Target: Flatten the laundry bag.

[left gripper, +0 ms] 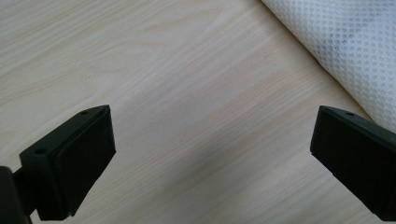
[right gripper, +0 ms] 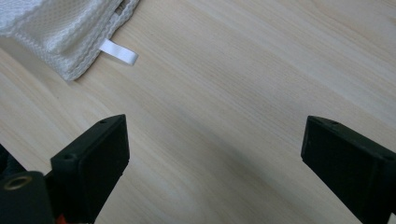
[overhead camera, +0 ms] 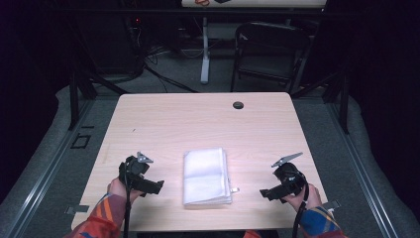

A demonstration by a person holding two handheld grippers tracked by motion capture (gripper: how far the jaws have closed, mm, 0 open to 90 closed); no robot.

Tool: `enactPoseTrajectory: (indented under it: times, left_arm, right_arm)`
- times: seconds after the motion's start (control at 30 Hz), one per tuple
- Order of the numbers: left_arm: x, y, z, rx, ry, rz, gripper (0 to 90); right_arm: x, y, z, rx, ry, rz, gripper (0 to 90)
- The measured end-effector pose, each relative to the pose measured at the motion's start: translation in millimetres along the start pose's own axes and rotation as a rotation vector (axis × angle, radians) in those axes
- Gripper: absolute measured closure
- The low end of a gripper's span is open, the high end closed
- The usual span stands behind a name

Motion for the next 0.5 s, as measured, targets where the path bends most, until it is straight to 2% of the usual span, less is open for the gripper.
enactPoseTrajectory:
  times: [0.07,0.1,0.2,0.23,0.27,0.37,0.43,0.47,0.5]
  left_arm:
    - [-1.1,-1.4,0.2,0.007,0.003,0.001,0.1]
    - [-1.7,-2.5,0.7,-0.002,-0.003,0.002,0.1]
    - [-2.8,-4.9,-1.1,-0.005,0.003,0.016,0.1]
    - [-4.4,-7.8,-3.1,-0.012,-0.009,0.021,0.1]
    - [-4.7,-9.5,-4.5,-0.001,-0.012,0.025,0.1]
    - [-5.4,-13.8,-5.7,-0.006,-0.019,0.037,0.1]
    - [-8.1,-21.6,-8.1,0.022,-0.033,0.062,0.1]
    - [-9.6,-24.6,-8.4,0.017,-0.046,0.068,0.1]
    - [-10.7,-27.5,-8.6,0.033,-0.044,0.079,0.1]
  right_arm:
    - [-0.7,-0.2,0.6,-0.010,-0.006,0.007,7.8]
    - [-1.1,-0.2,0.7,-0.011,-0.010,0.009,8.0]
    - [-0.9,-0.2,-0.5,0.001,-0.003,-0.002,8.2]
    - [-1.8,1.9,0.4,-0.010,-0.033,0.011,8.3]
    - [-1.1,2.0,-1.7,0.001,-0.015,0.006,8.4]
    - [-1.9,4.7,-3.2,0.010,-0.021,-0.001,8.9]
    - [-2.0,6.9,-3.2,0.006,-0.020,-0.008,9.1]
    - [-1.8,7.9,-3.6,0.014,-0.014,-0.003,9.3]
    - [-1.6,8.1,-3.6,0.021,-0.013,-0.003,9.3]
Point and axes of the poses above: each handheld gripper's, and its own axes: z roughly forward along the jaws, x roughly out of its underside, y roughly to its left, the point moved 5 cm from there along z, roughly forward along the jaws, and after that the axes turned 10 degrees about y, right-handed, at the moved point
